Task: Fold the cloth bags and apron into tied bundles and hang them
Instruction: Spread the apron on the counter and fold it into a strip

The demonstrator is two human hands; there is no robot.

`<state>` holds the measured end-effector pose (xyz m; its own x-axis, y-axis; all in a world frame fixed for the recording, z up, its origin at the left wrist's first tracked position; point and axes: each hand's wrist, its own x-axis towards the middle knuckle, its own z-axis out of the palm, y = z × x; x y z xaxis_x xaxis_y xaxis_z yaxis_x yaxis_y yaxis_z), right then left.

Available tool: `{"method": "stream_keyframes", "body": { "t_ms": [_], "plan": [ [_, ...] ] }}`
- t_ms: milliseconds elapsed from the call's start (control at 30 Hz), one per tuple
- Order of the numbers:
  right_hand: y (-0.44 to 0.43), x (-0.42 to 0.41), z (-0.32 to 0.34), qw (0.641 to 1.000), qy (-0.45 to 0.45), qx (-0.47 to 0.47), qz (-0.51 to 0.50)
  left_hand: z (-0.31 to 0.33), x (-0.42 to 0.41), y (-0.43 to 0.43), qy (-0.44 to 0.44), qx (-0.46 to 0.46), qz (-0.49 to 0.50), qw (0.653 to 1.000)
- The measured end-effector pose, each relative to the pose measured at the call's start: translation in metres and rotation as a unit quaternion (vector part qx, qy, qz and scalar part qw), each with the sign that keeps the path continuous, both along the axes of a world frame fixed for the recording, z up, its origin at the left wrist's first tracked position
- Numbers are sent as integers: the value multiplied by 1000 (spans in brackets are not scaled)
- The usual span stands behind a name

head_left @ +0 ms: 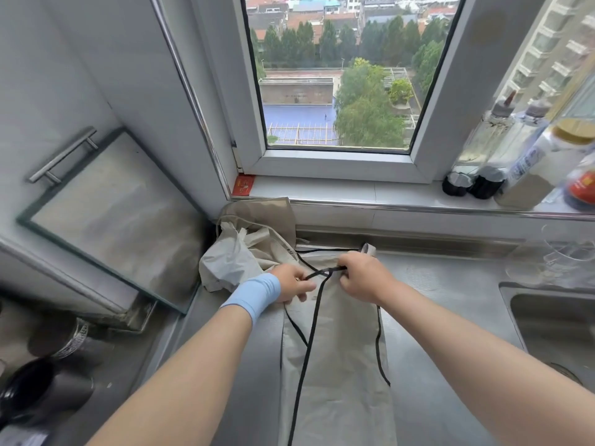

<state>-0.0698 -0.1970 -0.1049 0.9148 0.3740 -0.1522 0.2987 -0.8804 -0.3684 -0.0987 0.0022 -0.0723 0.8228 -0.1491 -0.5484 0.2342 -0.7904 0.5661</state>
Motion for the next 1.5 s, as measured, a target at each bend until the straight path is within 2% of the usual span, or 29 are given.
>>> {"method": "stream_keyframes", "body": {
  "t_ms": [100,167,233,300,367,433,500,600,667,733,800,867,1000,1133,1200,1267,1333,1367,1500],
  "plan": [
    [-1,2,-5,999,18,43,-10,19,-4,21,50,139,-38,988],
    [6,-1,-8,998,25,55,-6,25,-9,38,70,273,-57,958],
    [16,-5,-16,999,35,21,-5,26,-13,54,52,393,-49,917],
    [25,-12,-25,998,44,-40,0,22,-16,68,50,456,-5,888],
    [30,-21,-33,995,60,-76,11,16,-20,75,60,472,31,879],
    [34,-32,-39,993,82,-89,21,2,-25,78,22,449,38,892],
    [39,-41,-46,991,97,-95,19,-12,-33,72,-65,403,15,913],
    [44,-52,-54,992,81,-98,-27,-29,-42,47,-157,307,9,939],
    [44,-58,-58,989,72,-104,-74,-48,-50,28,-131,219,-8,967],
    [41,-65,-65,985,105,-101,-93,-71,-63,11,-73,181,-56,979],
    [37,-72,-74,980,138,-111,-87,-92,-77,1,-9,185,-76,980],
    [31,-76,-84,978,129,-133,-93,-105,-88,-3,28,193,-81,977],
    [8,-85,-99,980,132,-125,-80,-109,-94,-9,0,218,-109,970],
    [-14,-91,-98,988,55,-145,-27,-93,-79,-17,54,246,-172,952],
    [-22,-86,-94,991,14,-129,-13,-83,-64,-23,27,278,-191,941],
    [-29,-73,-92,996,-43,-67,-41,-78,-46,-32,-41,278,-163,946],
    [-33,-57,-88,990,-87,0,-110,-78,-30,-41,-97,216,-92,967],
    [-36,-46,-86,985,-82,27,-150,-81,-22,-48,-114,180,-64,975],
    [-50,1,-79,953,64,72,-287,-93,12,-75,-93,65,2,994]
  ]
}}
